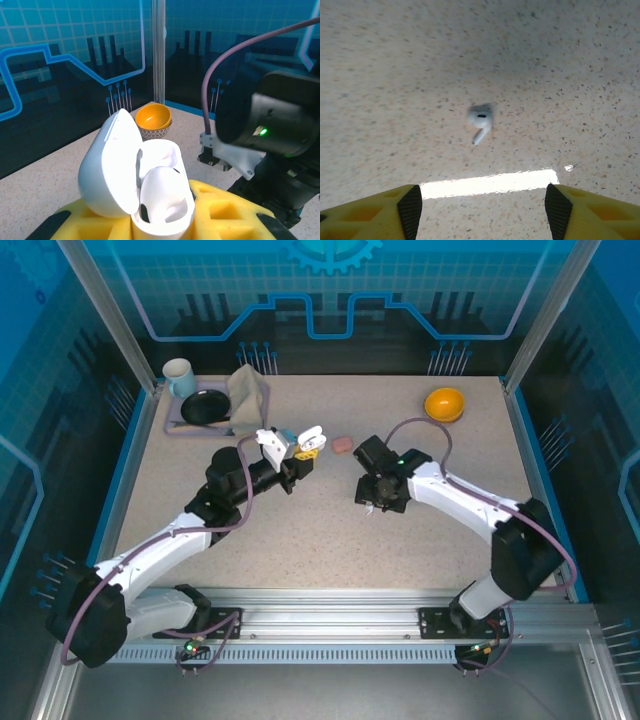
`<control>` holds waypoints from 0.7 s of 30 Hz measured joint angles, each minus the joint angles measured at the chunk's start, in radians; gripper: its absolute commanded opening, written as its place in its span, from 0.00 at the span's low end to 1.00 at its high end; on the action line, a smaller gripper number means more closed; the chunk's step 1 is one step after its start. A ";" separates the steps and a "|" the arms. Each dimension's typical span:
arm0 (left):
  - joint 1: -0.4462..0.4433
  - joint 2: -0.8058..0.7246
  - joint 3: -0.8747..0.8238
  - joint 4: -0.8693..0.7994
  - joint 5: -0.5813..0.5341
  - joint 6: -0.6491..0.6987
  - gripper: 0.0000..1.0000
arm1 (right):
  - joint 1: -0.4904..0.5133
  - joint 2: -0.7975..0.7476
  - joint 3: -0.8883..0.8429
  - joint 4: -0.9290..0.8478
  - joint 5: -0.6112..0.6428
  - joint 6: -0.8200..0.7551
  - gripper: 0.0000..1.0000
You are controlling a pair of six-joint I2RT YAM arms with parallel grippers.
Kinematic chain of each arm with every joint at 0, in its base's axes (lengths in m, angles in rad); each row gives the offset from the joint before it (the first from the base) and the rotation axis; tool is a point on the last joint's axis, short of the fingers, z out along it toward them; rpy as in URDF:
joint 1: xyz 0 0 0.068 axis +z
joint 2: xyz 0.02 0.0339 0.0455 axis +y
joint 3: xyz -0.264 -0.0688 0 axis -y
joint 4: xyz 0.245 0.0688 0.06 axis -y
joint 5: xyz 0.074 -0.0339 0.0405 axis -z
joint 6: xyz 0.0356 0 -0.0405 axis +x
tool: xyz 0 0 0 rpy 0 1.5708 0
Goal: Insert the wireless bluetooth earbuds into the charging case
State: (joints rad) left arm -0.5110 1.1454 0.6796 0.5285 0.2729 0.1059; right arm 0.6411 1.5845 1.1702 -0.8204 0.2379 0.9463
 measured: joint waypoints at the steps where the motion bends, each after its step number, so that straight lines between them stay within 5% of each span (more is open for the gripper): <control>1: 0.000 -0.001 -0.004 0.000 -0.004 0.000 0.00 | 0.000 0.025 0.016 -0.010 0.005 0.013 0.67; 21: 0.024 -0.027 -0.043 0.031 -0.023 -0.003 0.00 | 0.002 0.372 0.215 -0.100 0.076 0.131 0.58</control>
State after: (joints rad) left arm -0.4866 1.1179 0.6361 0.5594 0.2504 0.1024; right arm 0.6434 1.9560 1.3849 -0.9203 0.3141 1.0775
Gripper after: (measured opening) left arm 0.235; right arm 0.594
